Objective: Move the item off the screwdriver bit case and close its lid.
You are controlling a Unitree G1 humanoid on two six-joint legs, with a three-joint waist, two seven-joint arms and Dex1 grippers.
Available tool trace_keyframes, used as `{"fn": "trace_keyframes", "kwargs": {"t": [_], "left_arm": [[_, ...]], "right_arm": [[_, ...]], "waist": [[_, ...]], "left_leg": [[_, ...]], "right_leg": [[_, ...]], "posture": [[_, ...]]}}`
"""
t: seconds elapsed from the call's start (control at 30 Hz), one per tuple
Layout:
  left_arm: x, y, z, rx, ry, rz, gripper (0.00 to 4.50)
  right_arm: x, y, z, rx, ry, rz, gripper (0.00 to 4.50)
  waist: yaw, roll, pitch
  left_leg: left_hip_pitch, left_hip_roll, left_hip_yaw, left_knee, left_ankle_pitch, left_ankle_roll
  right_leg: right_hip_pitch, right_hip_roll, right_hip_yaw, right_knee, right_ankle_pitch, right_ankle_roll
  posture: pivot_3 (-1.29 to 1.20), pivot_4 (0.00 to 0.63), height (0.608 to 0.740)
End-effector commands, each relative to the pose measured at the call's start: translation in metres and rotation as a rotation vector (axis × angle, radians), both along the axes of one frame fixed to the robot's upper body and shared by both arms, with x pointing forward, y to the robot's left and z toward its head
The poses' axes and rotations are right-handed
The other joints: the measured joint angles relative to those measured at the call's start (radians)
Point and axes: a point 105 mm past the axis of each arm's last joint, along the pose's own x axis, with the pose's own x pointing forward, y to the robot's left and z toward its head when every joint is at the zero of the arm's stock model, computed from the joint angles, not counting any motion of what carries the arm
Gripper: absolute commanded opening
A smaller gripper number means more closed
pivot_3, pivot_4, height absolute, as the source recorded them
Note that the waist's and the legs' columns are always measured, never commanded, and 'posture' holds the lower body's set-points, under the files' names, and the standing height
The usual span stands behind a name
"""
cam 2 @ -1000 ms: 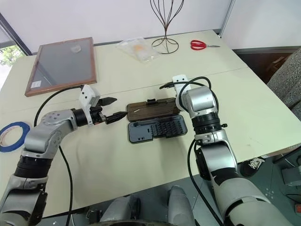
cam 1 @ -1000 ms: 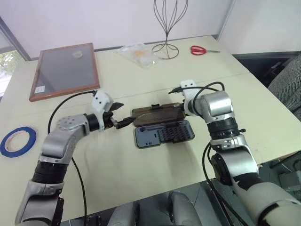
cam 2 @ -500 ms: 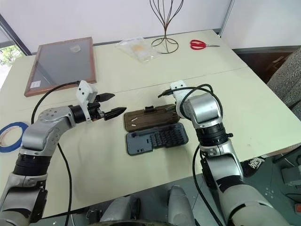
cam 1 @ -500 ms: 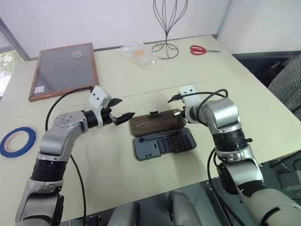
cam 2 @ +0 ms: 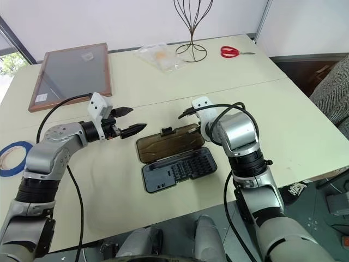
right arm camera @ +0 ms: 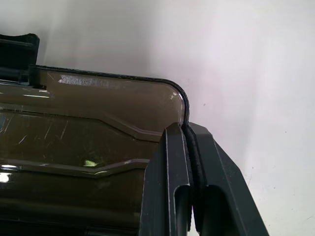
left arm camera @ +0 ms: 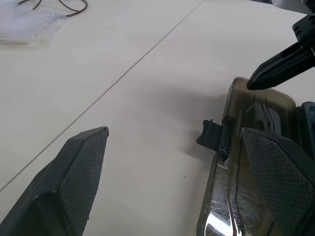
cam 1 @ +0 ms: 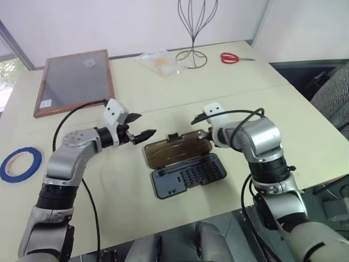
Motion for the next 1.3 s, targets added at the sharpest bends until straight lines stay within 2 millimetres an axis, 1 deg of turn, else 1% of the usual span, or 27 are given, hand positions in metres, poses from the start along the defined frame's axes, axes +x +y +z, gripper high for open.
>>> {"fn": "trace_keyframes", "kwargs": {"t": [0.03,0.3,0.5,0.73,0.77,0.83,0.97,1.03,1.07,1.2,1.3], "left_arm": [[0.001,0.000,0.013,0.001,-0.057,0.000,4.50],[0.001,0.002,0.012,0.007,-0.057,0.002,4.50],[0.001,0.001,0.012,0.009,-0.056,-0.001,4.50],[0.001,0.000,0.011,0.010,-0.054,-0.005,4.50],[0.001,0.000,0.011,0.010,-0.053,-0.005,4.50],[0.000,0.000,0.011,0.011,-0.050,-0.006,4.50],[-0.002,0.001,0.009,0.009,-0.039,-0.011,4.50],[-0.004,0.001,0.009,0.004,-0.029,-0.024,4.50],[-0.007,0.000,0.010,-0.001,-0.023,-0.044,4.50],[-0.016,-0.009,0.017,-0.030,-0.016,-0.123,4.50],[-0.025,-0.017,0.021,-0.046,-0.009,-0.198,4.50]], "right_arm": [[-0.002,-0.003,0.004,0.002,-0.018,0.001,0.03],[-0.004,-0.010,0.002,-0.002,-0.010,-0.003,0.03],[-0.005,-0.013,0.005,-0.005,-0.028,-0.010,0.03],[-0.006,-0.015,0.000,-0.020,-0.013,-0.012,0.03],[-0.006,-0.016,0.000,-0.019,-0.015,-0.021,0.29],[-0.006,-0.017,-0.001,-0.015,-0.016,-0.036,0.95],[-0.005,-0.019,0.000,-0.009,-0.021,-0.055,2.97],[-0.004,-0.020,0.003,-0.005,-0.035,-0.063,4.08],[-0.003,-0.020,0.007,0.000,-0.046,-0.061,4.46],[-0.002,-0.016,0.022,0.025,-0.101,-0.045,4.46],[0.000,-0.019,0.028,0.035,-0.117,-0.054,4.46]], "waist": [[0.000,0.000,0.000],[0.001,0.000,0.000],[0.001,0.000,0.000],[0.002,0.000,0.000],[0.002,0.000,0.000],[0.002,0.000,0.000],[0.001,0.000,0.000],[0.001,0.000,0.000],[0.001,0.000,0.000],[0.001,0.000,0.000],[0.001,0.000,0.000]], "left_leg": [[0.000,0.000,0.000,0.000,0.000,0.000],[0.000,0.000,0.000,0.000,0.000,0.000],[0.000,0.000,0.000,0.000,0.000,0.000],[0.000,0.000,0.000,0.000,0.000,0.000],[0.000,0.000,0.000,0.000,0.000,0.000],[0.000,0.000,0.000,0.000,0.000,0.000],[0.000,0.000,0.000,0.000,0.000,0.000],[0.000,0.000,0.000,0.000,0.000,0.000],[0.000,0.000,0.000,0.000,0.000,0.000],[0.000,0.000,0.000,0.000,0.000,0.000],[0.000,0.000,0.000,0.000,0.000,0.000]], "right_leg": [[0.000,0.000,0.000,0.000,0.000,0.000],[0.000,0.000,0.000,0.000,0.000,0.000],[0.000,0.000,0.000,0.000,0.000,0.000],[0.000,0.000,0.000,-0.001,0.000,0.000],[0.000,0.000,0.000,-0.001,0.000,0.000],[0.000,0.000,0.000,-0.001,0.000,0.000],[0.000,0.000,0.000,-0.001,0.000,0.000],[0.000,0.000,0.000,-0.001,0.000,0.000],[0.000,0.000,0.000,-0.001,0.000,0.000],[0.000,0.000,0.000,0.000,0.000,0.000],[0.000,0.000,0.000,0.000,0.000,0.000]], "posture": [[0.00,0.150,0.740],[0.00,0.150,0.740],[0.00,0.150,0.740],[0.00,0.150,0.740],[0.00,0.150,0.740],[0.00,0.150,0.740],[0.00,0.150,0.740],[0.00,0.150,0.740],[0.00,0.150,0.740],[0.00,0.150,0.740],[0.00,0.150,0.740]]}}
